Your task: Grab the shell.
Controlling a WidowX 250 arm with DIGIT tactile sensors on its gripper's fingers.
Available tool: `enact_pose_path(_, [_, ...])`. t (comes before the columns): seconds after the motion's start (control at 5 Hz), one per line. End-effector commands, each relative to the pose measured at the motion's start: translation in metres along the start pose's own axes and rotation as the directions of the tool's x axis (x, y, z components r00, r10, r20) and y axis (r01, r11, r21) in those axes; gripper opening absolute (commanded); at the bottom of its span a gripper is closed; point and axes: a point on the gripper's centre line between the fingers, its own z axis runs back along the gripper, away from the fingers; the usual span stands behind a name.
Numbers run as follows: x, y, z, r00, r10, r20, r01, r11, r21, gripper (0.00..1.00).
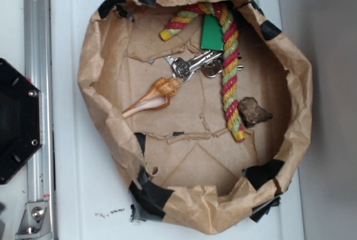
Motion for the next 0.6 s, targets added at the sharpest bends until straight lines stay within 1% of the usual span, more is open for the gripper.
enact_pose_path(0.0, [0.0, 0.0, 0.0, 1.0, 0.0, 0.0, 0.0, 1.0, 0.0, 1.0])
enact_pose_path(0.2, [0.046, 0.02, -0.043, 0.975, 0.2, 0.101, -0.205, 0.977, 0.049, 1.0])
enact_pose_path(0.4, [0.078, 0.023, -0.063, 0.938, 0.28, 0.204, -0.292, 0.956, 0.027, 1.0])
